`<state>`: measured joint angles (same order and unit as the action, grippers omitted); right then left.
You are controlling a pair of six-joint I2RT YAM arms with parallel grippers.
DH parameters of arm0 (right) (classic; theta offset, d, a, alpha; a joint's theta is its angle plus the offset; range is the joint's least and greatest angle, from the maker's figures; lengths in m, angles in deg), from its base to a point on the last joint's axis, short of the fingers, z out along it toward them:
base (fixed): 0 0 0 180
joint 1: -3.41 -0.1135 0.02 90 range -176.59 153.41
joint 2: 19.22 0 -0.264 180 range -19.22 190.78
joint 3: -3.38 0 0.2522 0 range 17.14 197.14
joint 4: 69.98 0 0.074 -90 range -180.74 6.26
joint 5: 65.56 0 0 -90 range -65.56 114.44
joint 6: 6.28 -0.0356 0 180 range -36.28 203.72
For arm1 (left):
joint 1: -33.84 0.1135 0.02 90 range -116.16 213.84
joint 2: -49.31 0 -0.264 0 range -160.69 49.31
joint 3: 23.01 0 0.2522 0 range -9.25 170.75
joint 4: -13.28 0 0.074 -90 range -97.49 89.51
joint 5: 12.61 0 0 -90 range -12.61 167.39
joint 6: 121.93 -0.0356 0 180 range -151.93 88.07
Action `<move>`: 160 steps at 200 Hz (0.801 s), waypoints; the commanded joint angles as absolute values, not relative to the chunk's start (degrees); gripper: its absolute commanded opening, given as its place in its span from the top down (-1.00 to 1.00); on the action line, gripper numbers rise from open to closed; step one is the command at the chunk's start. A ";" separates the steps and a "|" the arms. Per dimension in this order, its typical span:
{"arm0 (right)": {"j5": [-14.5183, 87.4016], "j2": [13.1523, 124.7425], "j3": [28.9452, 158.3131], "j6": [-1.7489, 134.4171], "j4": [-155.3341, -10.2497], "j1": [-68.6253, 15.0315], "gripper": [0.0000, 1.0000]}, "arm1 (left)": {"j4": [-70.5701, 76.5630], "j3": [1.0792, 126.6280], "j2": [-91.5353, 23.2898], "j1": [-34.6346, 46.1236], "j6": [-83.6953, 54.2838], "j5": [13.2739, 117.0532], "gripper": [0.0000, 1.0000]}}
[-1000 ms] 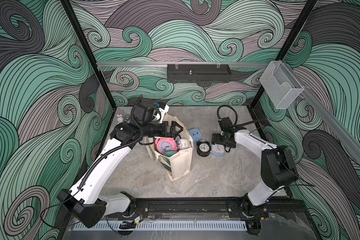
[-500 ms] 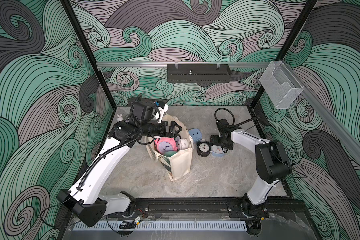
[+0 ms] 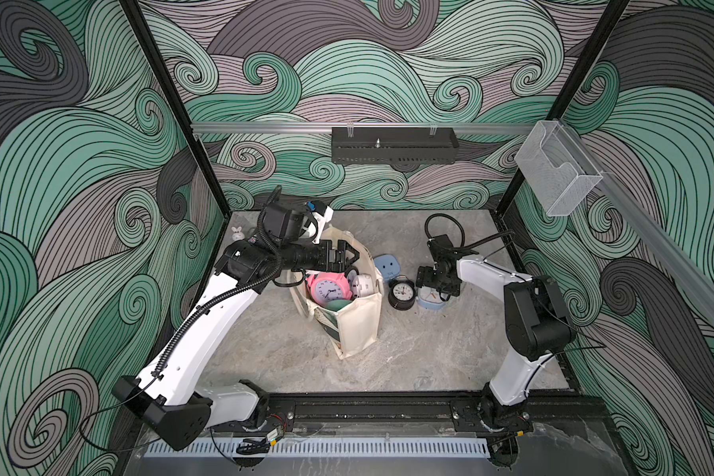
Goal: Put the alarm clock into the canvas bag
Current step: Pick up the alarm from the center of the board.
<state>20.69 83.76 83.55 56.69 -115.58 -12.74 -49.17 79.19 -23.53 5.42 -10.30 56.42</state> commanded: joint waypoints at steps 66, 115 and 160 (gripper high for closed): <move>27.01 73.91 84.19 58.16 -115.33 -9.90 -0.46 | -47.98 77.65 -22.90 5.05 -10.58 55.01 -0.92; 38.07 67.06 87.88 53.16 -115.04 -8.57 -0.38 | -43.98 76.25 -24.27 5.08 -10.02 50.35 -0.84; 48.82 62.51 93.94 44.69 -110.49 -8.99 -0.34 | -40.22 78.19 -28.75 3.59 -10.40 46.20 -0.76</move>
